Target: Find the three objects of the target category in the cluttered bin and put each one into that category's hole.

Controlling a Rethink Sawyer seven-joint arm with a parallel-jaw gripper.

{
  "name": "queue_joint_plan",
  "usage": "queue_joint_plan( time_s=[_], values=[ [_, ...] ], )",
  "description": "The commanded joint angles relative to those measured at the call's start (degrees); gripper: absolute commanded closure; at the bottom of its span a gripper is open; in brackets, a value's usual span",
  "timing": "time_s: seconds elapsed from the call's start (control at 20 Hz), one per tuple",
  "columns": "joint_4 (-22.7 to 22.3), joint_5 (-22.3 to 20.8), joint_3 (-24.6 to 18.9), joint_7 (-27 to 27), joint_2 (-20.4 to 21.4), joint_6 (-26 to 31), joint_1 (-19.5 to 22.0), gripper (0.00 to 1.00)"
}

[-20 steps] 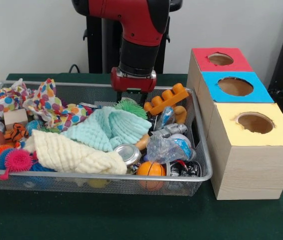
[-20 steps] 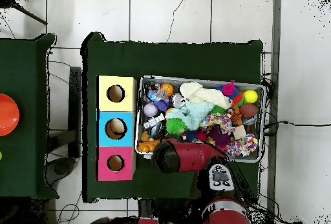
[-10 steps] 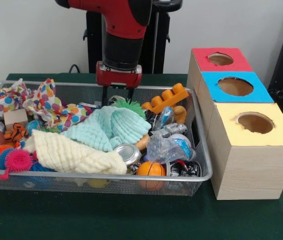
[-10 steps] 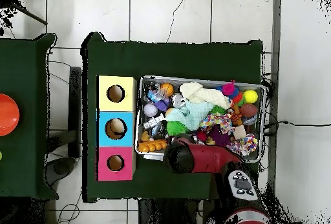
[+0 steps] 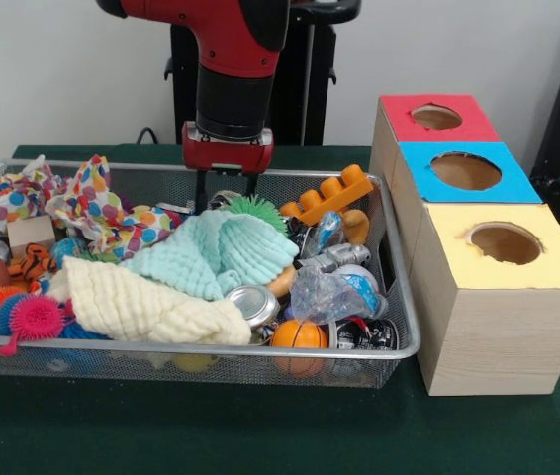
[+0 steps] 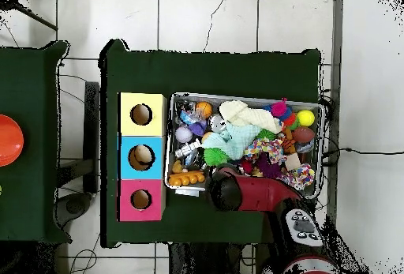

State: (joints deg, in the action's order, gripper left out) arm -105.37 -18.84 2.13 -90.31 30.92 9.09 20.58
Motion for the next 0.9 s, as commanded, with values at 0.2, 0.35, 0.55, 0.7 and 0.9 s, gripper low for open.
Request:
queue_joint_plan(
  time_s=[0.2, 0.35, 0.55, 0.7, 0.9],
  values=[
    [0.5, 0.4, -6.0, -3.2, 1.0, 7.0, 1.8, 0.00],
    [0.7, 0.4, -6.0, -3.4, 0.9, 7.1, 1.7, 0.00],
    [0.8, 0.6, -6.0, -3.4, 1.4, 7.7, 1.4, 0.00],
    [0.7, 0.6, -5.9, -3.6, 1.6, 7.9, 1.2, 0.00],
    [1.3, 0.6, -5.7, -3.8, 1.0, 7.7, 0.8, 0.00]
  ],
)
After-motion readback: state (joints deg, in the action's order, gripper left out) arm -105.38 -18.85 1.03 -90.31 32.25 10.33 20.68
